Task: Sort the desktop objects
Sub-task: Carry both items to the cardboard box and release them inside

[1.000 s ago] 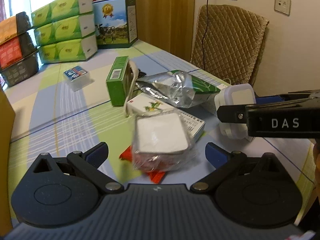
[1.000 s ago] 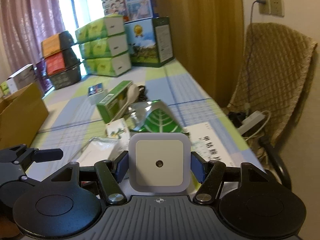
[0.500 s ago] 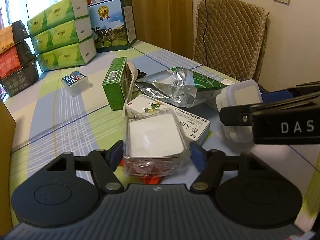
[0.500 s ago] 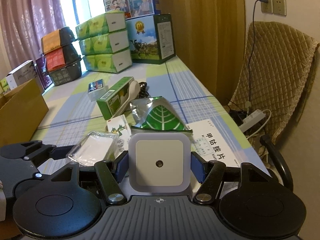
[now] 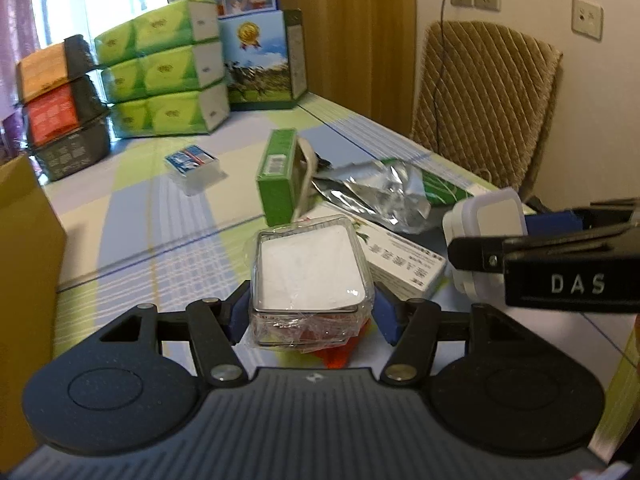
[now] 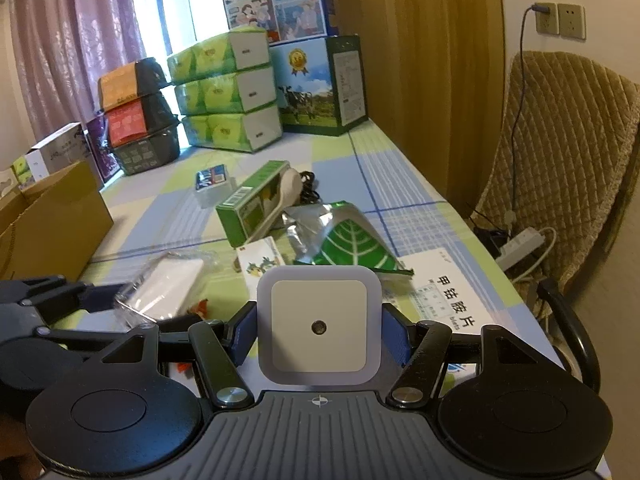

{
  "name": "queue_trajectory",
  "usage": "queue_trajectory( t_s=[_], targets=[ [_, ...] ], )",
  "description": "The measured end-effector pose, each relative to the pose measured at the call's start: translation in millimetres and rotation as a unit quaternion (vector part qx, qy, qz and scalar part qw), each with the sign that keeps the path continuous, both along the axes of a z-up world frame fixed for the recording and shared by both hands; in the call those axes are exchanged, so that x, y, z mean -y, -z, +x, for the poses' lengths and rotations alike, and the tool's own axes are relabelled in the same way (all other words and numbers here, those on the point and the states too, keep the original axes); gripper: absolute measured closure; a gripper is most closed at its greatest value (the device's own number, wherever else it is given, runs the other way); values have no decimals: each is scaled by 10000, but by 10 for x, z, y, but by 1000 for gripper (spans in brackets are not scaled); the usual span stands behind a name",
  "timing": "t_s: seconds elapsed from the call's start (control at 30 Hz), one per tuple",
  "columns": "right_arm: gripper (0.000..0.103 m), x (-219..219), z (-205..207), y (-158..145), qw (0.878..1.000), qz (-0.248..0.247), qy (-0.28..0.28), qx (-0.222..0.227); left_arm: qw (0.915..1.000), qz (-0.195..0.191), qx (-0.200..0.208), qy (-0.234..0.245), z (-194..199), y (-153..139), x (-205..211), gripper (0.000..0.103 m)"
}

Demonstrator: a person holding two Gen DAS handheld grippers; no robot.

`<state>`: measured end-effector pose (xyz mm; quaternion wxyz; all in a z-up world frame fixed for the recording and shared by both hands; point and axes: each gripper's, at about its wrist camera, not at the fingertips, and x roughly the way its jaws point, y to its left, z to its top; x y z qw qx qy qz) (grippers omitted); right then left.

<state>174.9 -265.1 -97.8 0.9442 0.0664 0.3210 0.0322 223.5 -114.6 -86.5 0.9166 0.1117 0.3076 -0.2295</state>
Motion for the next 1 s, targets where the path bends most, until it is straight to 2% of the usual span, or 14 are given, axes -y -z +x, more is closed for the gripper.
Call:
queue_trajectory(
  t_s=[0.17,0.47,0.6,0.7,0.87,1.0],
  targets=[
    [41,-96,-39,-96,9998,79,-92,139,9998,-157,53,-143,-61,-176,-156,46],
    [41,-335,-158,-373,9978,394,-352,389,9982,-168,305,-494,-272,-635,-561,46],
    [41,-547,-244,-588,9966,244,-586,518,9965,-45,464,-697,-403,-916,-898,46],
    [41,-761,-284,-746,9944,308,-890,480,9945,-42,546,-897,-496,-1162,-1213,46],
    [41,-1326,-273,-1033,9857,442,-1532,542,9889,67,732,-1294,-627,-1520,-1833,46],
    [41,-1835,-206,-1187,9773,608,-1967,500,9840,245,779,-1582,-671,-1644,-2338,46]
  ],
)
